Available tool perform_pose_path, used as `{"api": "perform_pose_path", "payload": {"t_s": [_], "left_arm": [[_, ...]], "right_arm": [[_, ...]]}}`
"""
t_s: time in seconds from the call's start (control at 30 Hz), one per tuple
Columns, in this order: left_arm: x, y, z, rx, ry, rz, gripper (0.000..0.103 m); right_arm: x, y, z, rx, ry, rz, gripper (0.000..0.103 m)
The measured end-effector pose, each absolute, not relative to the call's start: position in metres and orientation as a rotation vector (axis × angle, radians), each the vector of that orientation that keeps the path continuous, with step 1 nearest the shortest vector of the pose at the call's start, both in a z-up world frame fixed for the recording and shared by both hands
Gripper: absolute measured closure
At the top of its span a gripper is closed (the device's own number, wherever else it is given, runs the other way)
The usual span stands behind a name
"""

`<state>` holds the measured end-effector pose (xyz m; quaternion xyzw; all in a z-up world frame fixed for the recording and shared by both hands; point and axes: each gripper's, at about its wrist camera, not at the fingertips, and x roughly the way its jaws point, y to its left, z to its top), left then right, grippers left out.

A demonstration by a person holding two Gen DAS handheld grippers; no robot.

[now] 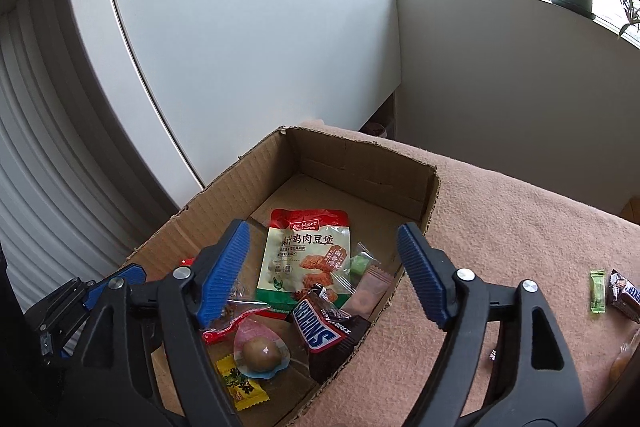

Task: Organize snacks
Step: 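Open both tools to drop the candies into the box, then withdraw both open tools from the box toward the bagged bread loaf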

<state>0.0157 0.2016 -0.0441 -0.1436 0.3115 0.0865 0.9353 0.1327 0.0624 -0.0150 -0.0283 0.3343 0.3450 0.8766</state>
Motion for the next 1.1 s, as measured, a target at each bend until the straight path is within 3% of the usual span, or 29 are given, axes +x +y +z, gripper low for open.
{"api": "perform_pose_path", "payload": {"t_s": [0.13, 0.2, 1.1], "left_arm": [[0.015, 0.199, -0.042, -0.293, 0.627, 0.174, 0.036], [0.015, 0.198, -0.041, -0.294, 0.623, 0.171, 0.036], [0.035, 0.097, -0.020, -0.227, 0.597, 0.023, 0.036]], "right_arm": [[0.133, 0.056, -0.011, -0.052, 0.677, 0.695, 0.010], [0.133, 0.052, -0.010, -0.042, 0.671, 0.690, 0.001], [0.123, -0.098, 0.004, 0.026, 0.594, 0.556, 0.001]]}}
